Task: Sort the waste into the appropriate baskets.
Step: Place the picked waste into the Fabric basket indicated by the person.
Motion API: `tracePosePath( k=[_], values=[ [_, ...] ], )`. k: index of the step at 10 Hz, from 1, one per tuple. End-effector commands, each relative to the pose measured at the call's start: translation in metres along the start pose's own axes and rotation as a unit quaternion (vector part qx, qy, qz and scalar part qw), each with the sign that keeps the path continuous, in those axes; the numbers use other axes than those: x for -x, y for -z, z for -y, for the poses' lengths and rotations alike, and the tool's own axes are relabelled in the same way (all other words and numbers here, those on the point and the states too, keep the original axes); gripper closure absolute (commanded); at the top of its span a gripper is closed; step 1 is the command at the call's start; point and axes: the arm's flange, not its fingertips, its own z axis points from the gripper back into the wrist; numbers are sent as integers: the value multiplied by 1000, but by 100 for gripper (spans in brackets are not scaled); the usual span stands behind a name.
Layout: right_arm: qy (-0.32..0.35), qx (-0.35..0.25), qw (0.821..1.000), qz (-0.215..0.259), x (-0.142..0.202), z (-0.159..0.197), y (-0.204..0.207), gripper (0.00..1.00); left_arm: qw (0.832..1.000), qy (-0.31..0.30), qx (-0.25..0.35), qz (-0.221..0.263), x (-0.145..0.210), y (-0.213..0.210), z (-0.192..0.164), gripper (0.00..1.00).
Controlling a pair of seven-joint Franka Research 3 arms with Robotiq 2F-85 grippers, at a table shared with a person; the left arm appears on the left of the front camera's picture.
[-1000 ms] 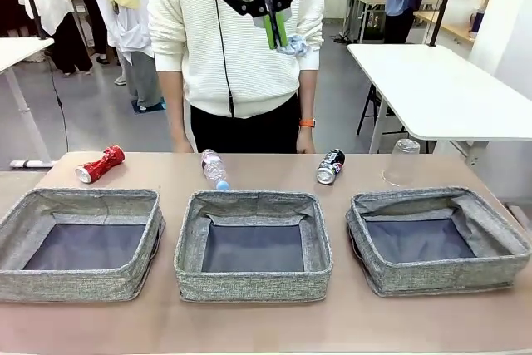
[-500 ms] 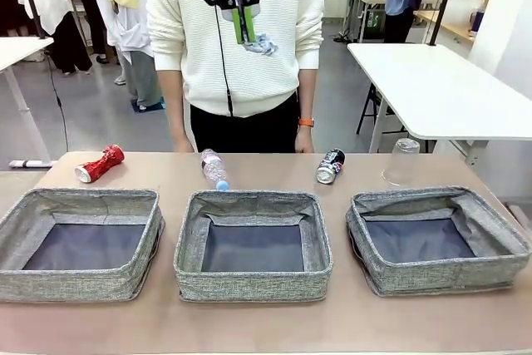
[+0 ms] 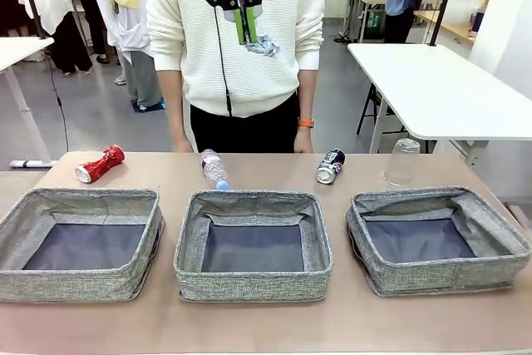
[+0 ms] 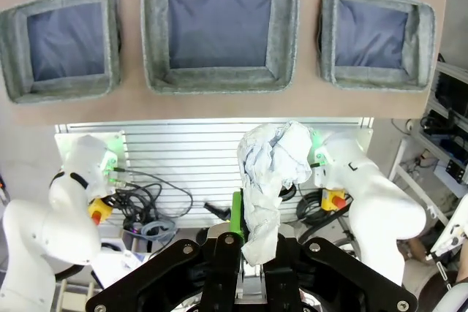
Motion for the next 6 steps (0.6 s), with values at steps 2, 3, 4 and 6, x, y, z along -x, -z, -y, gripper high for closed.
tracePosePath(
  k=[2, 3, 4, 6],
  values=[
    [-12, -9, 1000, 4, -3, -1, 0, 0, 1000, -4, 9, 1, 1, -2, -2, 94],
    [-12, -9, 1000, 4, -3, -1, 0, 0, 1000, -4, 9, 1, 1, -2, -2, 94],
    [-12, -9, 1000, 4, -3, -1, 0, 0, 1000, -4, 9, 1, 1, -2, -2, 94],
    [-12, -9, 1000, 4, -3, -1, 0, 0, 1000, -4, 9, 1, 1, -2, -2, 94]
  ],
)
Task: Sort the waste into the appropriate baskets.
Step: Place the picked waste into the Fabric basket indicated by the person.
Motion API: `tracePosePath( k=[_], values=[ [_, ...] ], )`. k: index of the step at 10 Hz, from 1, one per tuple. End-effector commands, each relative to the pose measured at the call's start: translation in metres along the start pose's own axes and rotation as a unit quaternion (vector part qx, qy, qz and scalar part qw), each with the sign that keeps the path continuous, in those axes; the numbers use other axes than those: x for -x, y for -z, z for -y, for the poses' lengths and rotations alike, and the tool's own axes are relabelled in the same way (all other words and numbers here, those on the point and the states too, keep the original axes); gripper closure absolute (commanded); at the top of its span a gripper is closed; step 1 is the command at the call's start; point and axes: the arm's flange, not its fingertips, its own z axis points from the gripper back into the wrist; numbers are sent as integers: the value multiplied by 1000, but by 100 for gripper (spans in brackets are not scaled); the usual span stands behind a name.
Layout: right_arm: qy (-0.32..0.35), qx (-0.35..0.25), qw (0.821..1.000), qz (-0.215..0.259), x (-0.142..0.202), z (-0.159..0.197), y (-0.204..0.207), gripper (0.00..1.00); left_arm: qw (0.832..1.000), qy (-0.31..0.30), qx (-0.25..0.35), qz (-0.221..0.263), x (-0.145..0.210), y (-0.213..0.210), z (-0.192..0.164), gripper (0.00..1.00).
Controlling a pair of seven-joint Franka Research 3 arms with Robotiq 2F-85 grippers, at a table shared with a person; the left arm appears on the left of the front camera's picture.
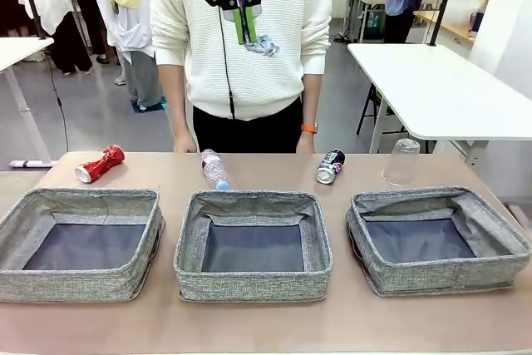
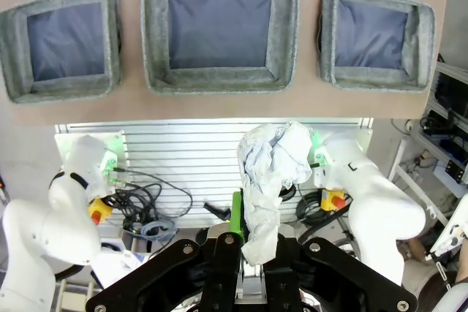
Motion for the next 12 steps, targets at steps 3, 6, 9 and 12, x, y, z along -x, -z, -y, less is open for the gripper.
tracePosePath(
  k=[3, 6, 9, 12],
  values=[
    [-12, -9, 1000, 4, -3, -1, 0, 0, 1000, -3, 9, 1, 2, -1, -1, 94],
    [-12, -9, 1000, 4, -3, -1, 0, 0, 1000, -3, 9, 1, 2, -1, -1, 94],
    [-12, -9, 1000, 4, -3, -1, 0, 0, 1000, -3, 9, 1, 2, -1, -1, 94],
    [-12, -9, 1000, 4, -3, -1, 0, 0, 1000, -3, 9, 1, 2, -1, -1, 94]
  ],
)
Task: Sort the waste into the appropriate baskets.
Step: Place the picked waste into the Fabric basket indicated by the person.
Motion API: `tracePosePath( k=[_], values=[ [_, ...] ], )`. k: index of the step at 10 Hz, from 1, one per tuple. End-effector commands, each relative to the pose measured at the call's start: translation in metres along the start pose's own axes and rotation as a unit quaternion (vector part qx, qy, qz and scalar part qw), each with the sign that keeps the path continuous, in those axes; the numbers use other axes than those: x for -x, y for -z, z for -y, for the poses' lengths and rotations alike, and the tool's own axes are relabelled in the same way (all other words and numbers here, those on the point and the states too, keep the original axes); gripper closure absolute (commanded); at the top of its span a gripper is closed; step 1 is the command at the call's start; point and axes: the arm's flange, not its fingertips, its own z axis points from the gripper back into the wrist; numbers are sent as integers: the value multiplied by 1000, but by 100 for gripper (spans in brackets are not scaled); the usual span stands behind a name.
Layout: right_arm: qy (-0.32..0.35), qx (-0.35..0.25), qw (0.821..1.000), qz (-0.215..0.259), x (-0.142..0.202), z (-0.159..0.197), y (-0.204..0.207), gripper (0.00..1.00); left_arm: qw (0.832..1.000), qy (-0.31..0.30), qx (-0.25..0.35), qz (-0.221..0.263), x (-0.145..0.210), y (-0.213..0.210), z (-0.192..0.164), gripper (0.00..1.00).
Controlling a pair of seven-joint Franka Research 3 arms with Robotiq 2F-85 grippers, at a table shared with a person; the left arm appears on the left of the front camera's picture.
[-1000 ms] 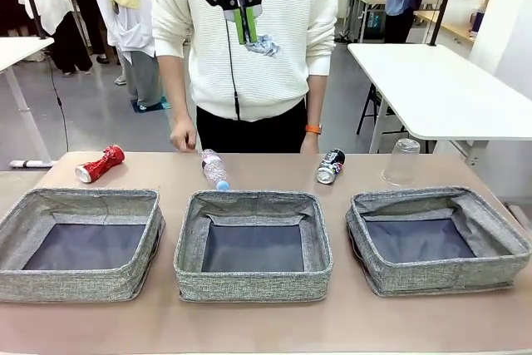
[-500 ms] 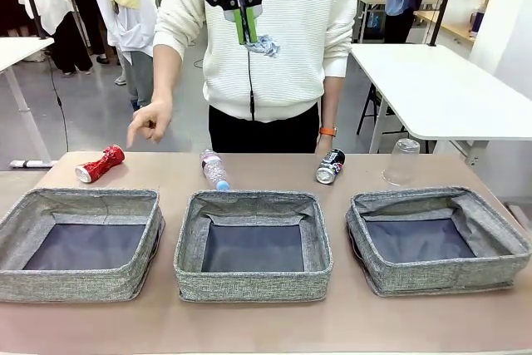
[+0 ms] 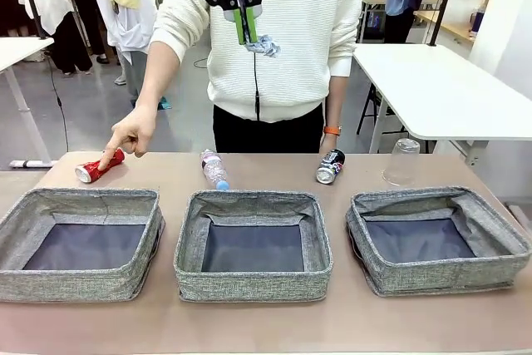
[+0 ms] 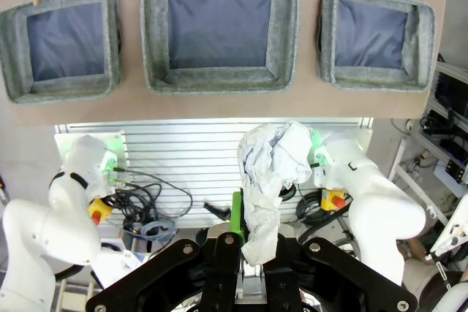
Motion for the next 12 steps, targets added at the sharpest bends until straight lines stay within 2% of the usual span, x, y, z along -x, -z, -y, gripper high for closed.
tracePosePath(
  k=[1, 4, 5, 7, 8, 9, 10, 11, 12],
  values=[
    [-12, -9, 1000, 4, -3, -1, 0, 0, 1000, -4, 9, 1, 2, -1, -1, 94],
    [-12, -9, 1000, 4, -3, -1, 0, 0, 1000, 0, 0, 0, 0, 0, 0, 94],
    [-12, -9, 1000, 4, -3, -1, 0, 0, 1000, 4, -29, -7, -6, 28, -38, 94],
    [-12, -9, 1000, 4, -3, -1, 0, 0, 999, -8, -46, -12, -11, 75, -130, 94],
    [-12, -9, 1000, 4, -3, -1, 0, 0, 997, -51, -55, 1, -11, 101, -178, 94],
    [-12, -9, 1000, 4, -3, -1, 0, 0, 996, -81, -43, -8, -17, 128, -224, 94],
    [-12, -9, 1000, 4, -3, -1, 0, 0, 993, -115, -10, 4, -25, 156, -270, 94],
    [-12, -9, 1000, 4, -3, -1, 0, 0, 985, -169, 4, 34, -35, 182, -312, 94],
    [-12, -9, 1000, 4, -3, -1, 0, 0, 978, -205, 18, 41, -39, 205, -342, 94]
  ],
)
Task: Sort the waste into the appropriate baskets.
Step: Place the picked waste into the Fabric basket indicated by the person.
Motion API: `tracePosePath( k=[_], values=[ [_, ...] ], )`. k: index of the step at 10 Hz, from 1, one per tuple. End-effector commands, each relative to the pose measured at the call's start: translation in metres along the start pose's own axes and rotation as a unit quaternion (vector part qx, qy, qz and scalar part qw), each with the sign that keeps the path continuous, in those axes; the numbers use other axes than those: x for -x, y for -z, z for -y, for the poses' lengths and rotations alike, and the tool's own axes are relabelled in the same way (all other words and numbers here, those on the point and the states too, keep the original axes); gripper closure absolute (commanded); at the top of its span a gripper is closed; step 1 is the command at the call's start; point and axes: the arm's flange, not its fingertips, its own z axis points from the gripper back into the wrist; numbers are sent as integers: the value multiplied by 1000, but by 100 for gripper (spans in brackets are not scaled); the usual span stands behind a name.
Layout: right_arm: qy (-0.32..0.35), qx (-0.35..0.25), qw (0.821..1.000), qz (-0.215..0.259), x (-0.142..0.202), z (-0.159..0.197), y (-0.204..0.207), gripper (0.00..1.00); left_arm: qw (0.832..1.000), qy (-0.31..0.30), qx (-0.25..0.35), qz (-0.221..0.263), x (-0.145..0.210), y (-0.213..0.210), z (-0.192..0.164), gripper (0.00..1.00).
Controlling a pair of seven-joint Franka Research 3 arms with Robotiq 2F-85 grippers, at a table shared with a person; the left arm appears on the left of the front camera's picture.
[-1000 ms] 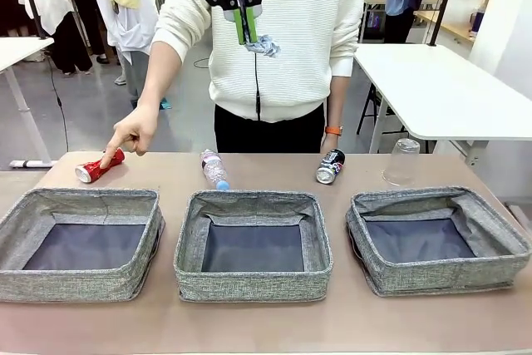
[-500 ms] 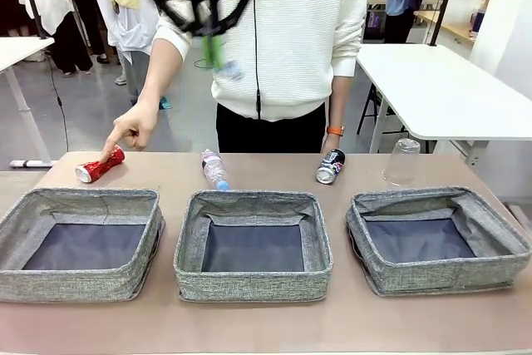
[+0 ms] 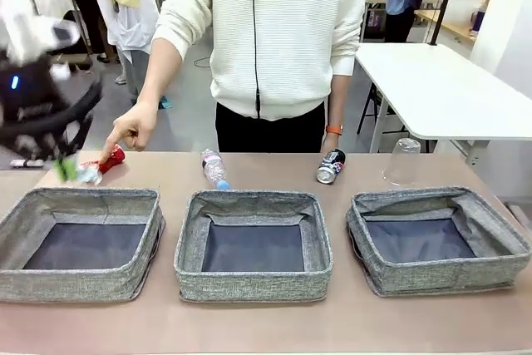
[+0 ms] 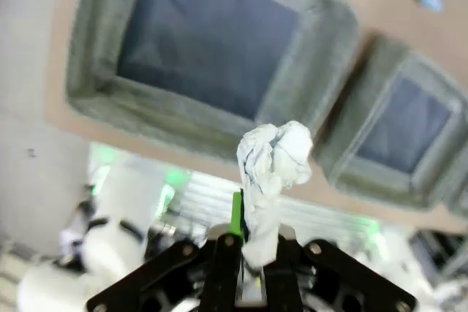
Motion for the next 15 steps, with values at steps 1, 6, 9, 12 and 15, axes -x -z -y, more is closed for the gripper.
tracePosePath(
  k=[1, 6, 9, 12, 15],
  values=[
    [-13, -9, 1000, 5, -3, -2, 0, 0, 998, -53, 34, 18, -9, 47, -28, 94],
    [-13, -9, 1000, 5, -3, -2, 0, 0, 996, -72, 53, 2, -25, 66, -41, 94],
    [-13, -9, 1000, 5, -3, -2, 0, 0, 997, -60, 46, 0, -26, 65, -39, 18],
    [-13, -9, 1000, 5, -3, -2, 0, 0, 997, -55, 52, 5, -27, 60, -43, 0],
    [-13, -9, 1000, 5, -3, -2, 0, 0, 994, -20, 105, -29, -27, 51, -44, 0]
  ],
)
